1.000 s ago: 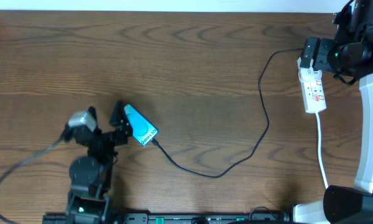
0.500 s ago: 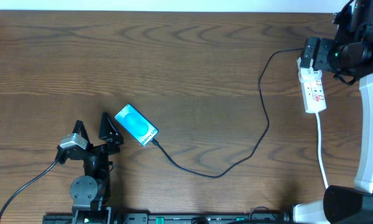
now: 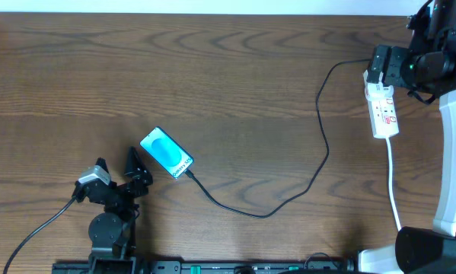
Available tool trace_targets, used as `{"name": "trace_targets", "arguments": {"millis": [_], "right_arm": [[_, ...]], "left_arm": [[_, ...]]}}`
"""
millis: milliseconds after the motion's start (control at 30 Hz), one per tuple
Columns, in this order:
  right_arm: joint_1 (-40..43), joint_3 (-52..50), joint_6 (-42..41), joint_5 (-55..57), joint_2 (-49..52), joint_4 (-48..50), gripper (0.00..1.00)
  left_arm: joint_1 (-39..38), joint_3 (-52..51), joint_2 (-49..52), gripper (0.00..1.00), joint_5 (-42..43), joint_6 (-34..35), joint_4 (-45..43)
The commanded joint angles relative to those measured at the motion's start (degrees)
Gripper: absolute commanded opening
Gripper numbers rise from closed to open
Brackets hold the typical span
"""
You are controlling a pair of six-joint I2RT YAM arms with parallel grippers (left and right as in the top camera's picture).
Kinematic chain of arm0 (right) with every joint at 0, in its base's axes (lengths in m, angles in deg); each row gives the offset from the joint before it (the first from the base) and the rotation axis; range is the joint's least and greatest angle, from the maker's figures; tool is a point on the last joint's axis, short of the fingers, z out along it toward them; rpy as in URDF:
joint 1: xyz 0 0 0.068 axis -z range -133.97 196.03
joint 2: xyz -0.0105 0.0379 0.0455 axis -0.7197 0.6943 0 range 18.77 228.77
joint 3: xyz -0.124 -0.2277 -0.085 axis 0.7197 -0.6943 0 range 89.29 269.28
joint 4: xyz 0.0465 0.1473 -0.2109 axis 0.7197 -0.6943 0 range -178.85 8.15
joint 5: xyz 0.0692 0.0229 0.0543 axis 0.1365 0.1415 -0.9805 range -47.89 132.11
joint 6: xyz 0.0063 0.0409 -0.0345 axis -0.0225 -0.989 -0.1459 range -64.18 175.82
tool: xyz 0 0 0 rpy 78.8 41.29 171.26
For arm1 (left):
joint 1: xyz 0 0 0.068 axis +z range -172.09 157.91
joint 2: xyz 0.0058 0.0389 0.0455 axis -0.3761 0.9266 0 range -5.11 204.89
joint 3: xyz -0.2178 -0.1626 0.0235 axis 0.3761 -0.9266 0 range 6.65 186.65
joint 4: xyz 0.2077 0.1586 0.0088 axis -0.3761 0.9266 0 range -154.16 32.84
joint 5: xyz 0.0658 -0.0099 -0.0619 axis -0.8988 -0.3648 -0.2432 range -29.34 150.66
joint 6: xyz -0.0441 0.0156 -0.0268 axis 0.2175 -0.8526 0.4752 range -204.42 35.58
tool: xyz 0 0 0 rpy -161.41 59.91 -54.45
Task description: Plug charger to phone and switch on socket
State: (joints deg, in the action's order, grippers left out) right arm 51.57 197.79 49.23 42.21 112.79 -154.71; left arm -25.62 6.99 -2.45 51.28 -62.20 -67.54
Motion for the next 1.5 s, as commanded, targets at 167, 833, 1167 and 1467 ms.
{"name": "trace_targets", "arguments": {"millis": [167,833,1167,1467], "right_arm": [[-0.28,0.17,-0.66,0.85,-0.37,-0.11,0.99],[-0.28,0.17,-0.66,0.83,-0.37,-0.11,0.99],[-0.28,0.17,-0.66,0.85,-0.37,-0.11,0.99],[-0.28,0.17,-0.66,0.85,-0.37,-0.11,0.99]], "left_arm": [[0.37,-0.07,-2.6,0.83,-0.24,-0.74,6.4],[0.31,-0.07,-2.36,0.83,0.31,-0.76,6.8],[0.31,-0.07,-2.36,0.83,0.31,-0.76,6.8],[0.31,-0.07,-2.16,0.83,-0.37,-2.08,6.82]]}}
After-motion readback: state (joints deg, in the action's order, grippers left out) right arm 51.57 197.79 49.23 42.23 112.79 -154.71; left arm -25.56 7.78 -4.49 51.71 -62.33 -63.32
